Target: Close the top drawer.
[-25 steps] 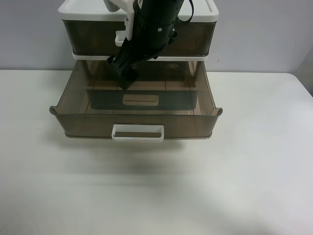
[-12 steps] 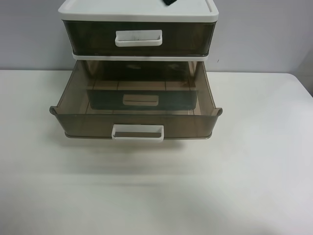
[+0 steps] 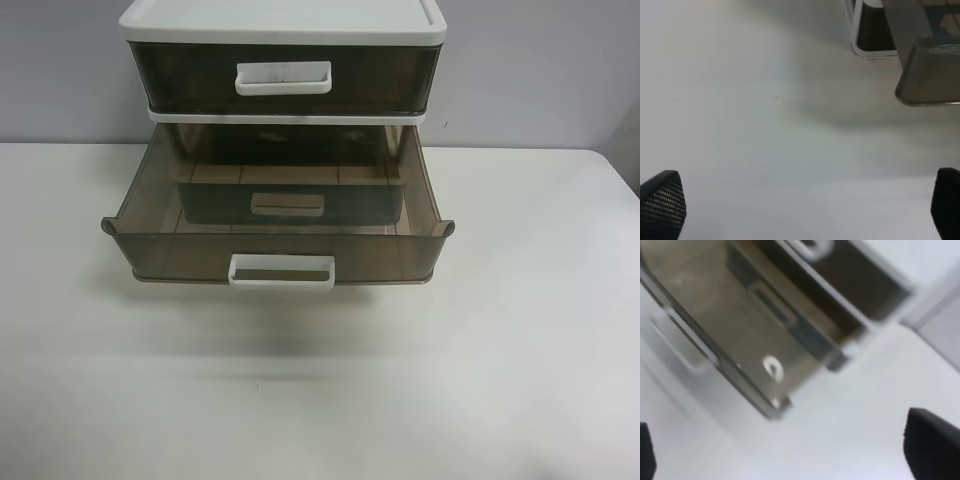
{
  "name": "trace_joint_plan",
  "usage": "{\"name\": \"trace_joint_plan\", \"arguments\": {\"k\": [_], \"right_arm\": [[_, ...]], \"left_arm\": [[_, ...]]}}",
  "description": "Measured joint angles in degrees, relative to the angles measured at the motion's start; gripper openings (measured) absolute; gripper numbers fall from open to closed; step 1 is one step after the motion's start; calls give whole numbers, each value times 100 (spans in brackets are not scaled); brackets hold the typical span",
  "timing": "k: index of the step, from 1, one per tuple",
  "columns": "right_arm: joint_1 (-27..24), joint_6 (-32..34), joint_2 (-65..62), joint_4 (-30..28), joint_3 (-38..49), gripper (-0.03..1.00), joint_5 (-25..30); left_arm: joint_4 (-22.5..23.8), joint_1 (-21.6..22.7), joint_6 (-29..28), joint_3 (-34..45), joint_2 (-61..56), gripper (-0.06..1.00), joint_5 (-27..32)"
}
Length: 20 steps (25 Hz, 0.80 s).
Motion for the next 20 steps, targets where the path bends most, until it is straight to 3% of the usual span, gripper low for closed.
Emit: {"name": "trace_joint_plan", "arguments": {"k": [6, 10, 15, 20], "right_arm": [[-2018, 56, -1897, 645, 2062, 97, -369], [-2977, 70, -3130, 1008, 3067, 97, -644], [-3585, 70, -4100, 1030, 3652, 97, -768], [-3642, 77, -4119, 1030, 3664, 97, -801]], "left_arm": [[0, 0, 0, 0, 0, 99, 0], [0, 0, 0, 0, 0, 99, 0], [0, 0, 0, 0, 0, 99, 0], [0, 0, 0, 0, 0, 99, 0]]}}
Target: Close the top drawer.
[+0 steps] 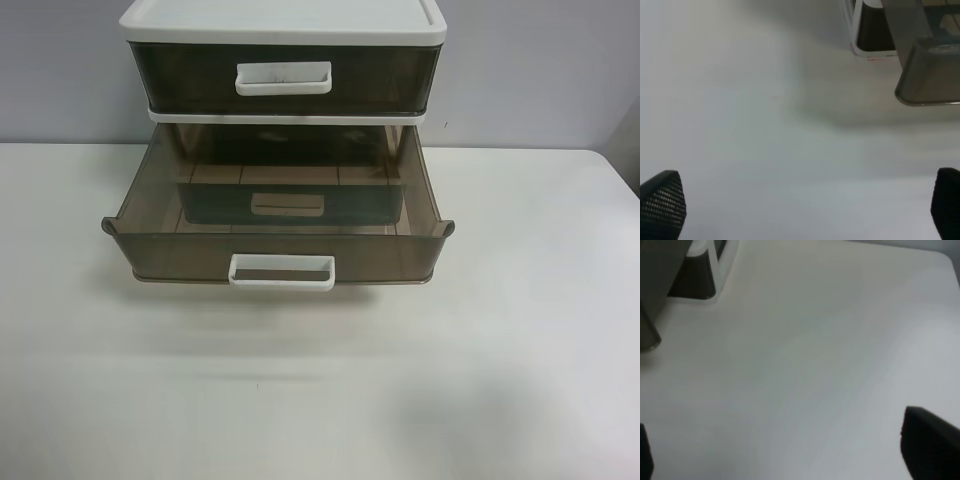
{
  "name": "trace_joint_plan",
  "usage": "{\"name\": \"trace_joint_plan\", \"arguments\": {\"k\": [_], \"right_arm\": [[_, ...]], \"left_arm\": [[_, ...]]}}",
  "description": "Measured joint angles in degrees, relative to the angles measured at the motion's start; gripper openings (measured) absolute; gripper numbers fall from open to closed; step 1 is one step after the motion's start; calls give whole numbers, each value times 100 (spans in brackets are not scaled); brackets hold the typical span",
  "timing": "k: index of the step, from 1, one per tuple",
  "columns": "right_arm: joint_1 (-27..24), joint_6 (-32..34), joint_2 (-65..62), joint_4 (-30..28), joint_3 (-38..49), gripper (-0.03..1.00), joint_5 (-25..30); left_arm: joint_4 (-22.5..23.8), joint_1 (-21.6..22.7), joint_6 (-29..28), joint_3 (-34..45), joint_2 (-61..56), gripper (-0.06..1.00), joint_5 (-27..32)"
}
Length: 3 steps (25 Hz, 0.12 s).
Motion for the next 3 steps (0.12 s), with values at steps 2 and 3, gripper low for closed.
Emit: {"name": "trace_joint_plan", "arguments": {"k": [2, 3], "right_arm": [[0, 43, 0, -35, 0, 97, -7], [0, 87, 0, -71, 0, 97, -7]], "left_arm": [[0, 0, 0, 0, 0, 99, 0], [0, 0, 0, 0, 0, 99, 0]]}}
